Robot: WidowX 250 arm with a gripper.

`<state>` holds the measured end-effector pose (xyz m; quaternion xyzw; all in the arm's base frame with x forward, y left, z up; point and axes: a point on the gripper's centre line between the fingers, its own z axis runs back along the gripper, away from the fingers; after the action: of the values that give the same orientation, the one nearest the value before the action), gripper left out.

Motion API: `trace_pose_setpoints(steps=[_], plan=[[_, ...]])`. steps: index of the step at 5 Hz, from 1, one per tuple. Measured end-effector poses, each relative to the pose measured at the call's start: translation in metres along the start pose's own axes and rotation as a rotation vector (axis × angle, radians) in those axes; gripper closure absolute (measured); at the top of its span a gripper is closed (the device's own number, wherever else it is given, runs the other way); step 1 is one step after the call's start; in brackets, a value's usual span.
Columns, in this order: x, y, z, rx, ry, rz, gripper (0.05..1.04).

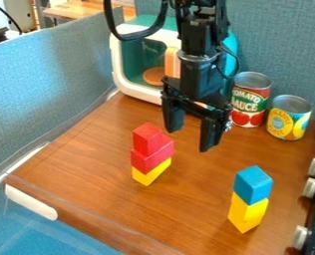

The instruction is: Put the red cube on top of the blue cube

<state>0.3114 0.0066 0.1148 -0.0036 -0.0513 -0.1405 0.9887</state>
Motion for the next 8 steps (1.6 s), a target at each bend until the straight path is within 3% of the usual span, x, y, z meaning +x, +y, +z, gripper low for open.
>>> trace_pose_setpoints(steps=[1,2,5,6,8], plan=[[-0.003,0.0,-0.009,-0.007,0.031,-0.004,0.083],[-0.012,0.017,-0.007,0.017,0.054,0.015,0.083],[-0.028,0.059,0.003,-0.014,0.045,0.07,0.083],[-0.02,0.07,-0.016,-0.032,0.101,0.071,0.083],[-0.009,0.071,-0.033,-0.074,0.105,0.049,0.112]])
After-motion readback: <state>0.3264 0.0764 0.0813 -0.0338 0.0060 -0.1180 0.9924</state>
